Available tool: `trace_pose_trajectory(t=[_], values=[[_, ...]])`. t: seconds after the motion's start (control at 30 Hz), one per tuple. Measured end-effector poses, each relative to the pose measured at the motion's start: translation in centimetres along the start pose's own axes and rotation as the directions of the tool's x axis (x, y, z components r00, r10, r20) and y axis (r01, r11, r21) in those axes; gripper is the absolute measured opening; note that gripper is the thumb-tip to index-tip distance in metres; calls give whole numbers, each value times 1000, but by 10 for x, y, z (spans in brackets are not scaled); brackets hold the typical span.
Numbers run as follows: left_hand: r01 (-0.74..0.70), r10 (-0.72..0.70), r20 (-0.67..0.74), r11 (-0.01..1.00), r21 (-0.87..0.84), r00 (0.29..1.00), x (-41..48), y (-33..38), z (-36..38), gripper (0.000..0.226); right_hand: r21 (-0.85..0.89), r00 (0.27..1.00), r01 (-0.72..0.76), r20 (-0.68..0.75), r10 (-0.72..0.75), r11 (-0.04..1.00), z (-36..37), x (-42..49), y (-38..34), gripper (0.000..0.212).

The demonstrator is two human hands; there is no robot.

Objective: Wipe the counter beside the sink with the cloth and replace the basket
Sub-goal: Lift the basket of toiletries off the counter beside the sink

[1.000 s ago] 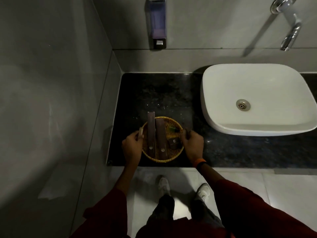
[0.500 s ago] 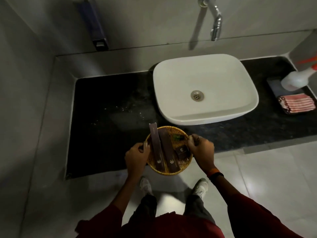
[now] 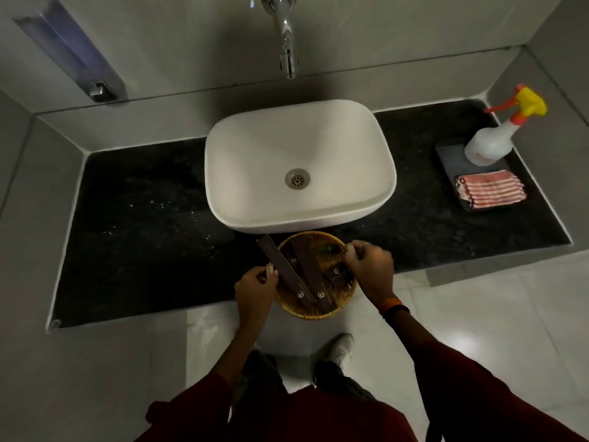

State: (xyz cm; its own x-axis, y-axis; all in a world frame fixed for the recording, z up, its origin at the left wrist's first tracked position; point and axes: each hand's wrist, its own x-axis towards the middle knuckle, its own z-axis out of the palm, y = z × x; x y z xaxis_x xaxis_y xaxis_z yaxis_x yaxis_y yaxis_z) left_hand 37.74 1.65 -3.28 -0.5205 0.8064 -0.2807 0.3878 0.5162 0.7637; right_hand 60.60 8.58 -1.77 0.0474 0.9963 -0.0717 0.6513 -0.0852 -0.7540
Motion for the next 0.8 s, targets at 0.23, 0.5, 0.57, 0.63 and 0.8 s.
trace_pose_trajectory(t=[0.23, 0.5, 0.57, 0.63, 0.8], values=[[24, -25, -35, 999, -35, 999, -10, 2, 20, 14, -21, 999, -15, 44, 16, 1000, -4, 14, 14, 23], [47, -47, -4, 995, -83, 999, -7, 3, 20, 9, -54, 996, -73, 44, 76, 996, 2, 10, 17, 22], [67, -70, -22, 992, -107, 997, -5, 2, 17, 16, -75, 997, -59, 47, 63, 995, 3, 9, 16, 17], [62, -67, -34, 991, -121, 997, -2, -1, 15, 26, -101, 998, -49, 27, 52, 994, 4, 7, 16, 12], [10, -18, -62, 992, -127, 998, 4, 0, 12, 47, -164, 990, -142, -42, 137, 976, 10, 2, 18, 45]])
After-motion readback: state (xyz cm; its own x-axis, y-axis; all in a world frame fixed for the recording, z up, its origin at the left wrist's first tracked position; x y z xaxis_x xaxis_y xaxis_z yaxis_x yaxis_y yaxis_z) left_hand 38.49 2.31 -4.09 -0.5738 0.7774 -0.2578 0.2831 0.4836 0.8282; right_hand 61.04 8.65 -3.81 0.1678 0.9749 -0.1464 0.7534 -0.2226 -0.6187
